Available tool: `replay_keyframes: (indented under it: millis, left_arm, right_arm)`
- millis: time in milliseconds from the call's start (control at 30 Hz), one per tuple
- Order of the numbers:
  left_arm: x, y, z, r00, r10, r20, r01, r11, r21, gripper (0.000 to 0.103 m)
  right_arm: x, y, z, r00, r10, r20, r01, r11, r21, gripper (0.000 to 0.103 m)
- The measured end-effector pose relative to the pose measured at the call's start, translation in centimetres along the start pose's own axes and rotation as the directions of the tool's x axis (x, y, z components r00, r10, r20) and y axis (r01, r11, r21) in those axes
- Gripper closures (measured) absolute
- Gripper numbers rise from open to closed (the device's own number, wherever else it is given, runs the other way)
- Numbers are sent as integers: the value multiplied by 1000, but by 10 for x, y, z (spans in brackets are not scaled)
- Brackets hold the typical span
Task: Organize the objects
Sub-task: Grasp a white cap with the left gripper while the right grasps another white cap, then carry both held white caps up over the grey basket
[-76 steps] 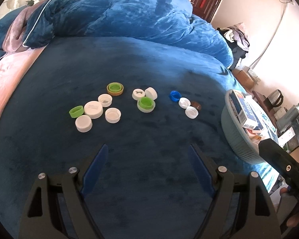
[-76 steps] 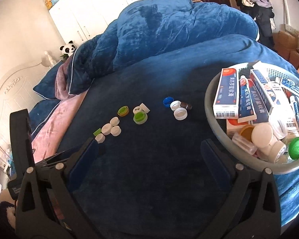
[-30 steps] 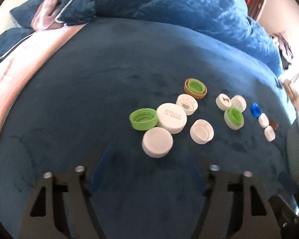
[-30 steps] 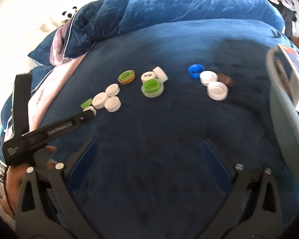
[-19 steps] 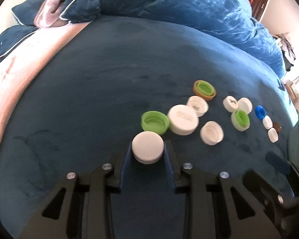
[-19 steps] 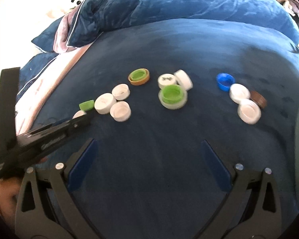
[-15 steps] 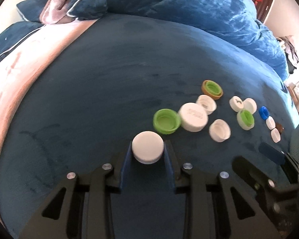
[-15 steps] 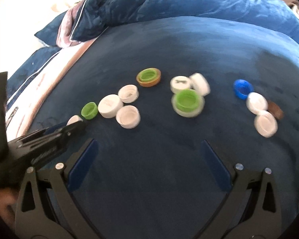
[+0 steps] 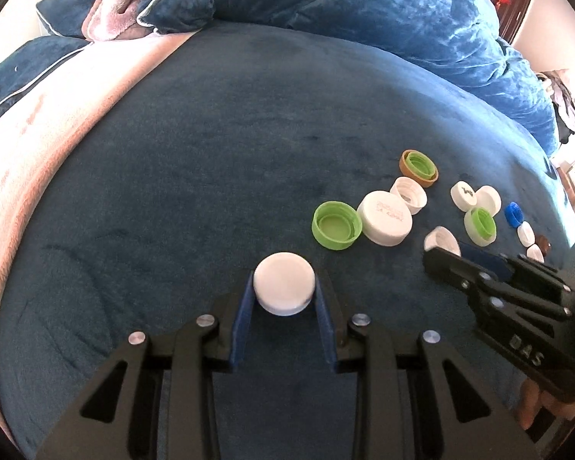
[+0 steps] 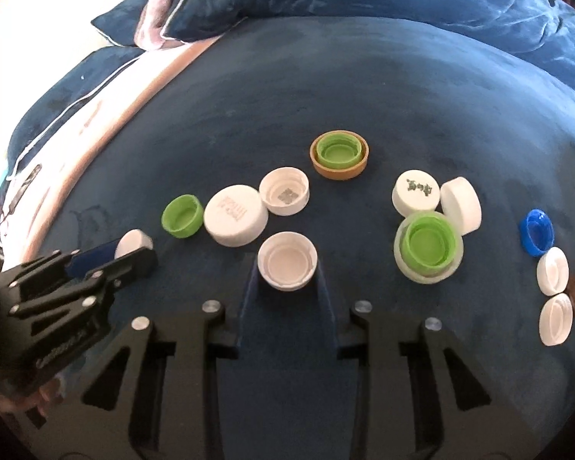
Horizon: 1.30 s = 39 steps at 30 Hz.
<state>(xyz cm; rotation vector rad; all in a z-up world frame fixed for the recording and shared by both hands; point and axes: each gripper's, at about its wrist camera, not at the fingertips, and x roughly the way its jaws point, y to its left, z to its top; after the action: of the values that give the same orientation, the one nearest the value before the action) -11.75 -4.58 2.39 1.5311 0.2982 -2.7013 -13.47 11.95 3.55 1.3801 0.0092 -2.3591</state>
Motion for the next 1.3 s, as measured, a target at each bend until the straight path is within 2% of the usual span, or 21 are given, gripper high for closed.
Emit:
replay_keyframes:
  millis: [233, 500, 967, 1300]
  left_arm:
    - [-8, -3, -9, 999, -48, -6, 48, 999, 0, 71]
    - [-34, -32, -23, 995, -97, 1, 97, 992, 78, 71]
    - [-78, -95, -31, 983, -179, 38, 167, 964, 208, 71]
    - [-98, -150, -37, 967, -254, 37, 232, 925, 300, 71]
  right_arm:
    - [-27, -14, -34, 999, 25, 38, -30, 987, 158, 72]
    - [-70, -25, -71, 995, -1, 104, -31, 950, 311, 72]
    - [-132, -39, -94, 982, -78, 174, 14, 939, 344, 72]
    - [-178, -69, -114, 953, -198, 227, 89, 905, 416, 72]
